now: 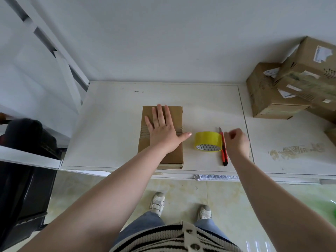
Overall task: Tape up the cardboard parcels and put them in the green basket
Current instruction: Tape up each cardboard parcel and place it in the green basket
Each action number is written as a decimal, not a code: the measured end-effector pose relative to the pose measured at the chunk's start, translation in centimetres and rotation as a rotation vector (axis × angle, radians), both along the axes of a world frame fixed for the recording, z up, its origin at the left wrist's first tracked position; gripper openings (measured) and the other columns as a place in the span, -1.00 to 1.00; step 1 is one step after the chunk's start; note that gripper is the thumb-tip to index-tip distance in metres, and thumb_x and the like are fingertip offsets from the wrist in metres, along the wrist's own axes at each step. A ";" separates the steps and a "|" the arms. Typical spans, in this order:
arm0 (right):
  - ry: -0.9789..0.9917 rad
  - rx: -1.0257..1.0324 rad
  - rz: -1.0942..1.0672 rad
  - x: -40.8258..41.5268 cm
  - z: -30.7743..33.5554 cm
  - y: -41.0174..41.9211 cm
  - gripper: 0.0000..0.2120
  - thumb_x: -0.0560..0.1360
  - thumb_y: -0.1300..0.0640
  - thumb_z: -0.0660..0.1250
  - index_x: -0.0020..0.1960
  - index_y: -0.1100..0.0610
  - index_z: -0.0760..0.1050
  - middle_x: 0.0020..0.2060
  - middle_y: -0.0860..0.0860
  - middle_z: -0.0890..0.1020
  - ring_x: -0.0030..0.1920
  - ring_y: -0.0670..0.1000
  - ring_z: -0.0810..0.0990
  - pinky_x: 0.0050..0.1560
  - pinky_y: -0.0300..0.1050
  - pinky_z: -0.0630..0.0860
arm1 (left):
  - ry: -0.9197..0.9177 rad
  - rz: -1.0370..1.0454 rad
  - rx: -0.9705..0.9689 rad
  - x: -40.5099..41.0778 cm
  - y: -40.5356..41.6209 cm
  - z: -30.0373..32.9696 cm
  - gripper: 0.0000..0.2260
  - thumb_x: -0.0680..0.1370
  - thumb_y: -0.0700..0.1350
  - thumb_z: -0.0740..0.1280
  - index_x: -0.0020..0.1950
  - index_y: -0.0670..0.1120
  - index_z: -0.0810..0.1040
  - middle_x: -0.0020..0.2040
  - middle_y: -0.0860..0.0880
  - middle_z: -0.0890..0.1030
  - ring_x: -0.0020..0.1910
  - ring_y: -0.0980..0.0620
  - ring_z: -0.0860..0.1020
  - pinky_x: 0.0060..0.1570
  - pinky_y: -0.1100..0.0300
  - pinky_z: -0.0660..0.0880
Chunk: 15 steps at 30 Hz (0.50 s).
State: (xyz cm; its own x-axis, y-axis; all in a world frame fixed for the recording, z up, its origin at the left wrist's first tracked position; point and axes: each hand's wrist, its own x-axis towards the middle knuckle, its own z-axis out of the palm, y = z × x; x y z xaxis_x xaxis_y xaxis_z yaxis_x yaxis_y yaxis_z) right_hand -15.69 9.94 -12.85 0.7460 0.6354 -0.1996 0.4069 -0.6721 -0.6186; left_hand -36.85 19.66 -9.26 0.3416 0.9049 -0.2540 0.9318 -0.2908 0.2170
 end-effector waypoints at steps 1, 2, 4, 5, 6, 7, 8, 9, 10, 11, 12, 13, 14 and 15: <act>-0.041 -0.076 -0.005 0.0 -0.6 -0.7 -0.81 0.56 0.01 0.29 -0.01 0.15 0.47 -0.08 0.10 0.58 -0.04 0.17 0.54 -0.17 -0.05 0.43 | 0.003 -0.003 -0.002 0.0 0.0 0.0 0.09 0.41 0.51 0.11 0.55 -0.15 -0.38 0.56 -0.18 -0.37 0.53 -0.18 -0.36 0.40 -0.22 -0.41; -0.057 -0.143 0.020 -0.2 -1.2 -1.2 -0.82 0.56 0.05 0.29 0.05 0.16 0.48 -0.01 0.12 0.57 0.00 0.18 0.53 -0.13 -0.03 0.43 | 0.005 -0.005 -0.003 0.0 0.0 0.1 0.09 0.42 0.51 0.11 0.55 -0.15 -0.38 0.56 -0.18 -0.37 0.53 -0.19 -0.36 0.40 -0.22 -0.41; -0.052 -0.218 0.068 -0.5 -1.9 -1.6 -0.82 0.53 0.18 0.30 0.12 0.19 0.47 0.05 0.17 0.57 0.05 0.21 0.53 -0.13 -0.05 0.38 | 0.005 -0.007 -0.014 0.1 0.0 0.2 0.08 0.42 0.51 0.12 0.55 -0.15 -0.38 0.55 -0.18 -0.38 0.53 -0.19 -0.36 0.40 -0.22 -0.41; -0.039 -0.229 0.070 -0.6 -1.9 -1.6 -0.80 0.52 0.22 0.32 0.13 0.21 0.47 0.05 0.19 0.58 0.05 0.22 0.54 -0.14 -0.06 0.36 | 0.004 -0.006 -0.019 0.0 0.0 0.3 0.08 0.42 0.51 0.12 0.55 -0.15 -0.38 0.55 -0.18 -0.38 0.53 -0.19 -0.37 0.40 -0.22 -0.41; -0.024 -0.227 0.061 -0.6 -1.7 -1.5 -0.79 0.52 0.22 0.34 0.14 0.23 0.48 0.04 0.21 0.59 0.04 0.22 0.55 -0.14 -0.07 0.36 | 0.002 -0.006 -0.020 0.0 0.0 0.4 0.08 0.42 0.51 0.11 0.55 -0.15 -0.38 0.55 -0.18 -0.38 0.53 -0.19 -0.37 0.40 -0.22 -0.40; -0.010 -0.219 0.043 -0.5 -1.3 -1.4 -0.79 0.52 0.22 0.35 0.14 0.24 0.50 0.03 0.21 0.61 0.03 0.23 0.56 -0.15 -0.06 0.39 | 0.001 -0.009 -0.020 -0.1 0.0 0.4 0.08 0.43 0.51 0.11 0.55 -0.15 -0.39 0.55 -0.19 -0.39 0.53 -0.19 -0.37 0.40 -0.23 -0.40; 0.003 -0.198 0.013 -0.4 -0.5 -1.3 -0.79 0.52 0.21 0.36 0.13 0.24 0.52 0.01 0.21 0.63 0.00 0.22 0.58 -0.14 -0.04 0.43 | -0.001 -0.011 -0.020 -0.1 0.0 0.4 0.07 0.43 0.51 0.10 0.55 -0.15 -0.39 0.55 -0.19 -0.39 0.53 -0.19 -0.37 0.40 -0.23 -0.40; 0.021 -0.150 -0.026 -0.2 0.4 -0.9 -0.80 0.53 0.21 0.36 0.12 0.24 0.54 -0.02 0.20 0.65 -0.04 0.21 0.60 -0.14 -0.03 0.48 | -0.004 -0.012 -0.021 -0.1 0.0 0.4 0.07 0.43 0.51 0.09 0.55 -0.15 -0.39 0.55 -0.18 -0.39 0.53 -0.19 -0.37 0.40 -0.22 -0.41; 0.041 -0.075 -0.069 -0.2 1.6 -0.4 -0.82 0.53 0.19 0.35 0.11 0.24 0.56 -0.05 0.19 0.66 -0.08 0.20 0.61 -0.14 -0.02 0.52 | -0.007 -0.011 -0.023 -0.2 0.0 0.4 0.07 0.43 0.51 0.08 0.55 -0.15 -0.39 0.55 -0.18 -0.39 0.53 -0.18 -0.37 0.39 -0.22 -0.42; 0.055 0.010 -0.107 -0.1 2.9 0.5 -0.83 0.54 0.16 0.34 0.08 0.22 0.57 -0.10 0.17 0.66 -0.13 0.18 0.61 -0.16 -0.03 0.53 | -0.009 -0.009 -0.025 -0.2 0.0 0.3 0.06 0.43 0.52 0.07 0.54 -0.15 -0.40 0.55 -0.18 -0.40 0.53 -0.18 -0.38 0.39 -0.21 -0.43; 0.065 0.090 -0.121 -0.2 4.4 1.6 -0.84 0.54 0.13 0.34 0.03 0.21 0.58 -0.16 0.13 0.66 -0.20 0.14 0.60 -0.20 -0.05 0.52 | -0.010 -0.008 -0.027 -0.2 0.1 0.3 0.06 0.43 0.52 0.04 0.54 -0.15 -0.40 0.54 -0.17 -0.41 0.52 -0.17 -0.39 0.38 -0.19 -0.45; 0.092 0.157 -0.108 -0.6 6.0 2.8 -0.84 0.54 0.11 0.34 -0.04 0.21 0.60 -0.23 0.10 0.64 -0.27 0.09 0.57 -0.26 -0.09 0.47 | -0.012 -0.008 -0.032 -0.2 0.1 0.4 0.04 0.43 0.52 0.02 0.54 -0.14 -0.41 0.54 -0.17 -0.41 0.52 -0.17 -0.39 0.37 -0.18 -0.46; 0.168 0.224 -0.079 -1.4 7.4 4.0 -0.85 0.53 0.12 0.36 -0.12 0.21 0.59 -0.29 0.09 0.61 -0.32 0.05 0.55 -0.29 -0.11 0.46 | -0.021 -0.007 -0.040 -0.2 0.1 0.4 0.02 0.44 0.51 0.01 0.54 -0.14 -0.41 0.54 -0.16 -0.41 0.52 -0.16 -0.40 0.37 -0.17 -0.47; 0.310 0.286 -0.044 -2.5 8.5 4.9 -0.85 0.52 0.15 0.37 -0.19 0.20 0.57 -0.34 0.08 0.59 -0.37 0.03 0.55 -0.33 -0.12 0.48 | -0.033 -0.005 -0.045 -0.2 0.0 0.5 0.00 0.46 0.49 0.02 0.54 -0.13 -0.40 0.55 -0.15 -0.40 0.52 -0.15 -0.40 0.37 -0.16 -0.47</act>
